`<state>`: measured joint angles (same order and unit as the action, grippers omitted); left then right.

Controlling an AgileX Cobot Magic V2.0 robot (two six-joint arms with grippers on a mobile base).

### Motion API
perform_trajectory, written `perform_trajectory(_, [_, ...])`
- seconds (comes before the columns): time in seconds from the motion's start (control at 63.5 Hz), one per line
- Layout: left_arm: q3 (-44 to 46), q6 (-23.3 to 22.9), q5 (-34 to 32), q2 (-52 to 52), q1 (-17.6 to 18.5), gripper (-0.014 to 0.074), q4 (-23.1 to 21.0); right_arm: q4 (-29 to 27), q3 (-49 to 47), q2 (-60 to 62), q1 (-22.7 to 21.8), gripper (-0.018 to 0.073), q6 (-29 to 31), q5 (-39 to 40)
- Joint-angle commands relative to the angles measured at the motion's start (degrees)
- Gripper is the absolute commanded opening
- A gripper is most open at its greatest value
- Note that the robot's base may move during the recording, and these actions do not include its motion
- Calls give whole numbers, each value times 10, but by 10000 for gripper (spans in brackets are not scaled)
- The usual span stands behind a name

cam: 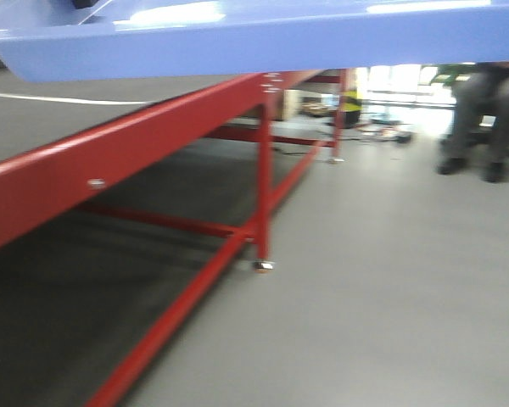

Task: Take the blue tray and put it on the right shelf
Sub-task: 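Drive the base across the floor toward the steel shelf, holding the tray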

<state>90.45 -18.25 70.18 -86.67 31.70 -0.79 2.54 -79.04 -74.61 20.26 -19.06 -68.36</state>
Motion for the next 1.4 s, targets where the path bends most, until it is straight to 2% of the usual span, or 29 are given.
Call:
perform_trajectory(0.0, [12, 18, 65, 22, 6, -48, 1, 14, -17, 15, -2, 57, 11, 34])
perform_trajectory(1.385, [12, 18, 65, 22, 6, -48, 0, 14, -17, 15, -2, 57, 11, 34])
